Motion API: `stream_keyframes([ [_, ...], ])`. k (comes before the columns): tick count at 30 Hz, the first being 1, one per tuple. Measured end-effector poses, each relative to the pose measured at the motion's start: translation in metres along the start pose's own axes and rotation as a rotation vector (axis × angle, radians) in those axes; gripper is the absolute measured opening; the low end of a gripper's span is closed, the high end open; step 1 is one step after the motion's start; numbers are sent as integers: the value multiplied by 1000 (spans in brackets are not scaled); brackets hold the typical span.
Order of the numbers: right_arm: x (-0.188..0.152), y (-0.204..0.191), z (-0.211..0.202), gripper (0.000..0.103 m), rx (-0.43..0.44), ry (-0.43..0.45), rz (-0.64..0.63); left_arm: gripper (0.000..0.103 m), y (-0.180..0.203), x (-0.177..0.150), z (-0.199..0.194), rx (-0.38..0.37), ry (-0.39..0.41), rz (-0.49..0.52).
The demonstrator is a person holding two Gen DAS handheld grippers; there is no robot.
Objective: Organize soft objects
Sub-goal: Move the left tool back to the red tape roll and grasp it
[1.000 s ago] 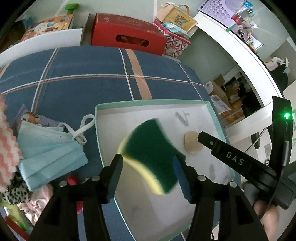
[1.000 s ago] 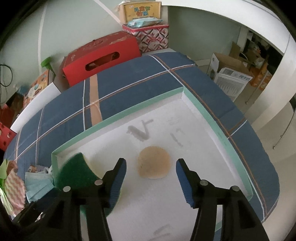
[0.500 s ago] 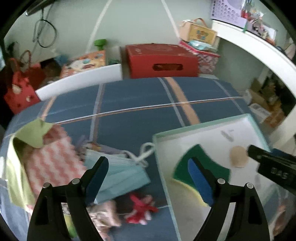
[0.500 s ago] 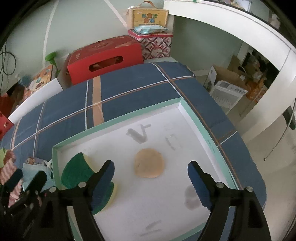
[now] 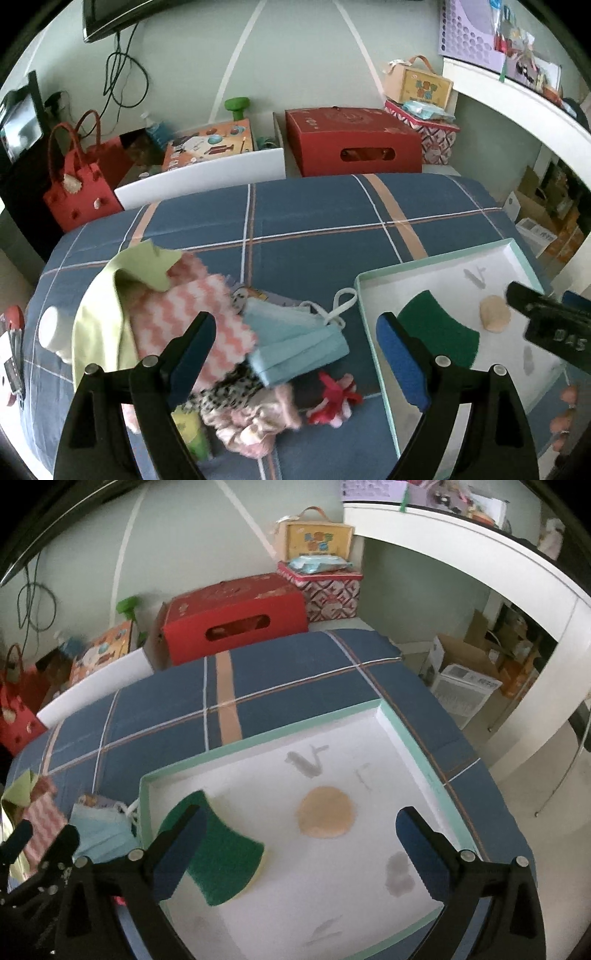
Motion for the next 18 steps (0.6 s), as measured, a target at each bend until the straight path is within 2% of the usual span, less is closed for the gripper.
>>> stream_keyframes([
  [3, -3, -13, -2, 103, 15, -7, -24, 89, -10, -4, -12, -20, 2, -19],
  [12, -13, -69, -14, 103, 152, 9, -90, 89, -61, -21, -41, -32, -24, -99],
  [18, -22, -109, -20, 103, 248, 13, -139, 89, -120, -30, -48, 22, -36, -205],
])
Point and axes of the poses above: each gripper's, at about its wrist camera, not at the fingertips, and z roughly the way its jaws point, y to its right, x to its top, the point moved 8 cm from there along z, roughly the way its jaws point, and after that the axes turned 3 degrees about -z, right-handed, at the moved point
